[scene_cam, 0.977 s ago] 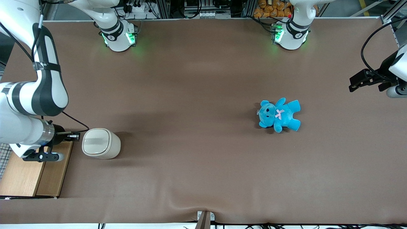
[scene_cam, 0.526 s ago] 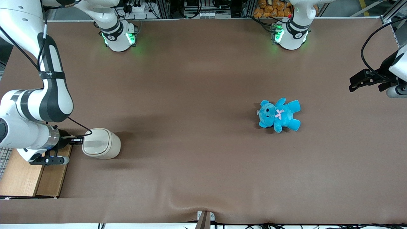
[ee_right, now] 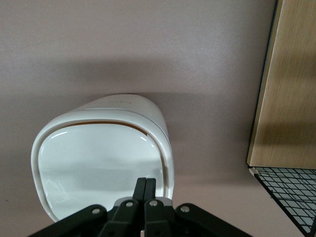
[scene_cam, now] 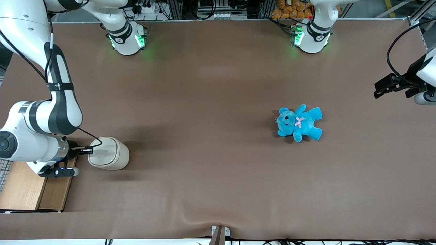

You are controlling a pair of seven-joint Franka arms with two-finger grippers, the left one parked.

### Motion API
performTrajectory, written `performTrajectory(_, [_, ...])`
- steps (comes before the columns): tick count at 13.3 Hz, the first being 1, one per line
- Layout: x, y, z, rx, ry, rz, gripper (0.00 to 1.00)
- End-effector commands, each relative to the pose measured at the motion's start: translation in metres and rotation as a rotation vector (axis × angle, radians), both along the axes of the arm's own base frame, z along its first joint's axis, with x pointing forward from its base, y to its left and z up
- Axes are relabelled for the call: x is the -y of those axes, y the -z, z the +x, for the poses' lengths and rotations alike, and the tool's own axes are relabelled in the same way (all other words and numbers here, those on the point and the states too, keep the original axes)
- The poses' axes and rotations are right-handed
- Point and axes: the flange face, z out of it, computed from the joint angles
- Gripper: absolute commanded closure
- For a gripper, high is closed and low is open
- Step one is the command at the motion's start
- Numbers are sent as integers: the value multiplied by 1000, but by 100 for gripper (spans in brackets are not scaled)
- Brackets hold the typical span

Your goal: Open trash can with right arm

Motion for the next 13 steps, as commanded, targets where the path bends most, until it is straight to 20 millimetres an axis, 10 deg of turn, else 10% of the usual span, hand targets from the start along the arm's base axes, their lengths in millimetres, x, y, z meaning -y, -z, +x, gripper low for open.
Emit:
performTrajectory(1, [5, 1, -1, 5, -10, -1, 100])
performTrajectory(13, [7, 36, -1, 17, -6, -2, 100])
